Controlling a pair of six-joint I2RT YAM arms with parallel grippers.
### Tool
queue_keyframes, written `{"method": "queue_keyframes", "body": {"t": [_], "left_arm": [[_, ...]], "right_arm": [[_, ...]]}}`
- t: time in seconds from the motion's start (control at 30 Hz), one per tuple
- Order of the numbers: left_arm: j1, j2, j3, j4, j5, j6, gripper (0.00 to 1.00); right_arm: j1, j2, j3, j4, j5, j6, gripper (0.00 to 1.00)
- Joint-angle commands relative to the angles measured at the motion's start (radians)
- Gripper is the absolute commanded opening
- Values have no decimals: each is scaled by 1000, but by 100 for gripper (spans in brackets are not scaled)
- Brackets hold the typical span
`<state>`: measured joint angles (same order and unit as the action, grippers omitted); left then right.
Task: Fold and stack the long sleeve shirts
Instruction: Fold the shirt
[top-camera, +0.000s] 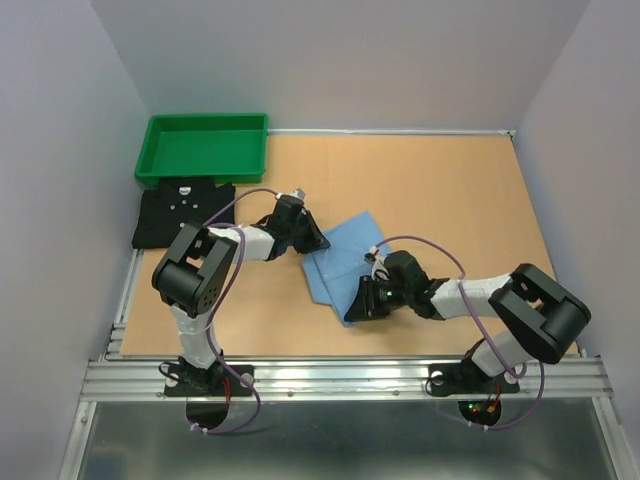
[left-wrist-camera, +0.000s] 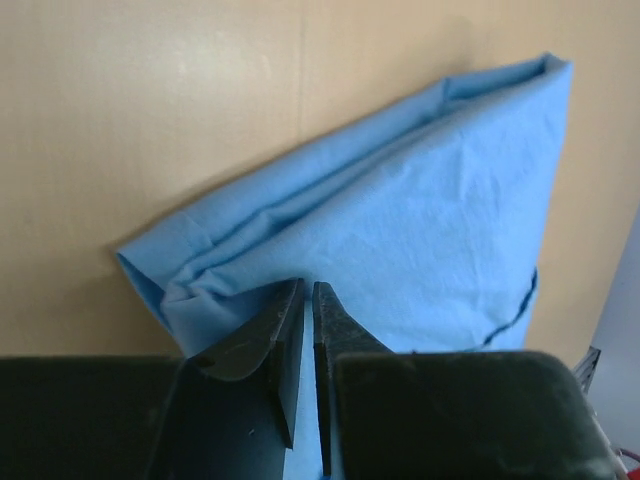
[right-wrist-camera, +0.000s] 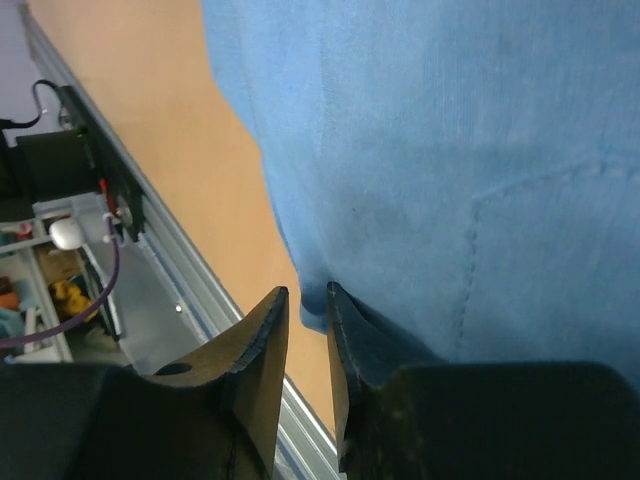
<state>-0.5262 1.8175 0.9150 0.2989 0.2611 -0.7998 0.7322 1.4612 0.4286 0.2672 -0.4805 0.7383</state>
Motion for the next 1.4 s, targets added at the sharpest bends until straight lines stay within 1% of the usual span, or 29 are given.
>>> {"method": "queue_keyframes", "body": {"t": [0.0,0.1,0.2,0.27,0.3,0.37,0.4,0.43,0.5,0.53,0.57,0.6,0.7,0.73,0.8,0.87,0.93,0.97,1.1,1.2,1.3,1.37], "left_arm": [[31,35,1,28,-26,36,21],[41,63,27,10,-34,56,21],[52,75,65,-15,-54,91,22],[55,53,81,-23,-69,120,23],[57,37,91,-21,-77,134,25],[57,-21,107,-30,-86,151,28],[55,-43,123,-49,-86,171,35],[55,-67,128,-58,-85,175,38],[49,-137,131,-85,-89,186,45],[45,-162,128,-96,-97,188,50],[37,-208,125,-107,-102,191,51],[29,-228,119,-118,-106,192,55],[-17,-303,79,-150,-120,182,56],[-47,-319,49,-155,-120,163,56],[-86,-365,13,-155,-123,146,56],[-141,-391,-31,-155,-120,140,56],[-175,-396,-73,-153,-99,139,56],[-208,-386,-83,-153,-91,145,56],[-271,-336,-129,-146,-37,160,56],[-325,-290,-133,-149,-28,185,55],[-353,-254,-136,-153,-10,189,55],[-362,-242,-152,-155,-3,182,54]], "right_arm": [[1,89,-63,161,-52,10,28],[1,105,-48,161,-55,-4,28],[1,103,5,132,-55,-10,30],[1,97,85,78,-49,-34,32],[3,91,116,11,-41,-46,34],[1,47,200,-48,-32,-63,39],[1,27,223,-101,-14,-76,43],[-2,7,251,-130,-3,-83,46],[-13,-51,309,-213,22,-109,49],[-30,-93,320,-232,28,-117,51],[-40,-110,326,-247,29,-119,51],[-54,-131,331,-264,19,-122,52],[-112,-194,325,-302,2,-131,52],[-131,-203,312,-313,-4,-134,52],[-189,-226,297,-319,-39,-137,52],[-244,-229,276,-318,-67,-146,52],[-273,-223,265,-318,-105,-157,52],[-293,-217,259,-318,-116,-165,52],[-343,-170,236,-310,-183,-201,51],[-370,-128,213,-292,-239,-229,51],[-387,-64,190,-275,-277,-244,50],[-393,-32,158,-214,-325,-247,49]]}}
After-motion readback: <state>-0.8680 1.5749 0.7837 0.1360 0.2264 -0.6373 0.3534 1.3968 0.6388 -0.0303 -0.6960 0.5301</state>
